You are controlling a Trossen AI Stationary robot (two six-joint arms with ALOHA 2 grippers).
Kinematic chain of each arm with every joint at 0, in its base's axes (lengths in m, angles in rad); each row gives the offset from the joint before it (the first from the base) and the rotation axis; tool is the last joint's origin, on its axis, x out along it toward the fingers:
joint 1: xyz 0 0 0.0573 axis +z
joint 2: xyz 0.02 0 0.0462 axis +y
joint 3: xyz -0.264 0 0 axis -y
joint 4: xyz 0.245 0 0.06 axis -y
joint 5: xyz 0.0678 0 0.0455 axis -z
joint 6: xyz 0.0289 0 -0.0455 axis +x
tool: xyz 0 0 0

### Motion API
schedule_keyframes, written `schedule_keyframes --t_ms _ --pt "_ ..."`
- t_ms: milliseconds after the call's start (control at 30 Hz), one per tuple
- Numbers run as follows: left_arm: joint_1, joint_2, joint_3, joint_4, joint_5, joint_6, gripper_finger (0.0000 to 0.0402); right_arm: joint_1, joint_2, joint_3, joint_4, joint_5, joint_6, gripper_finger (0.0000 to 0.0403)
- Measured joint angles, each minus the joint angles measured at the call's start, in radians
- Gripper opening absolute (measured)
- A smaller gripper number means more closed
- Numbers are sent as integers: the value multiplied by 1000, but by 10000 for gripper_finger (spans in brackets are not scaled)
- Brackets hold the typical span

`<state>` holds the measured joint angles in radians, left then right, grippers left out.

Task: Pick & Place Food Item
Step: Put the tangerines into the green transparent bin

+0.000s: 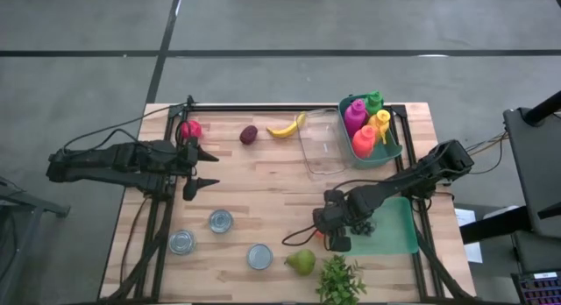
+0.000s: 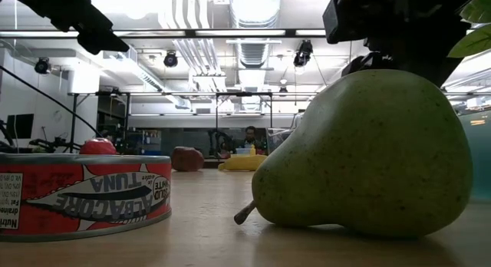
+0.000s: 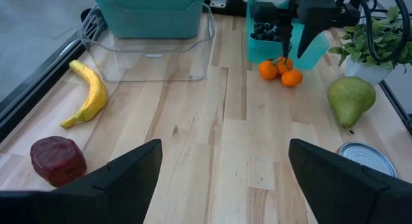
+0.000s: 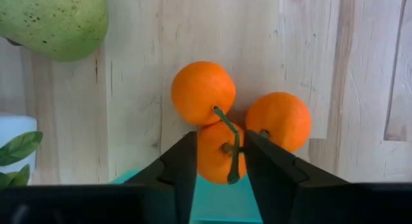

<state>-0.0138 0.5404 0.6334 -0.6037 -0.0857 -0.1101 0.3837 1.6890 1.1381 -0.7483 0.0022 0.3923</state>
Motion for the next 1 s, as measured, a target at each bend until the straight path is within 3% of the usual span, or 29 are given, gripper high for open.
schedule_keyframes --t_ms 367,1000 --pt "0 0 0 0 0 0 343 0 0 0 -2 -1 0 15" --pt "0 0 0 0 0 0 344 0 -21 50 -33 9 0 10"
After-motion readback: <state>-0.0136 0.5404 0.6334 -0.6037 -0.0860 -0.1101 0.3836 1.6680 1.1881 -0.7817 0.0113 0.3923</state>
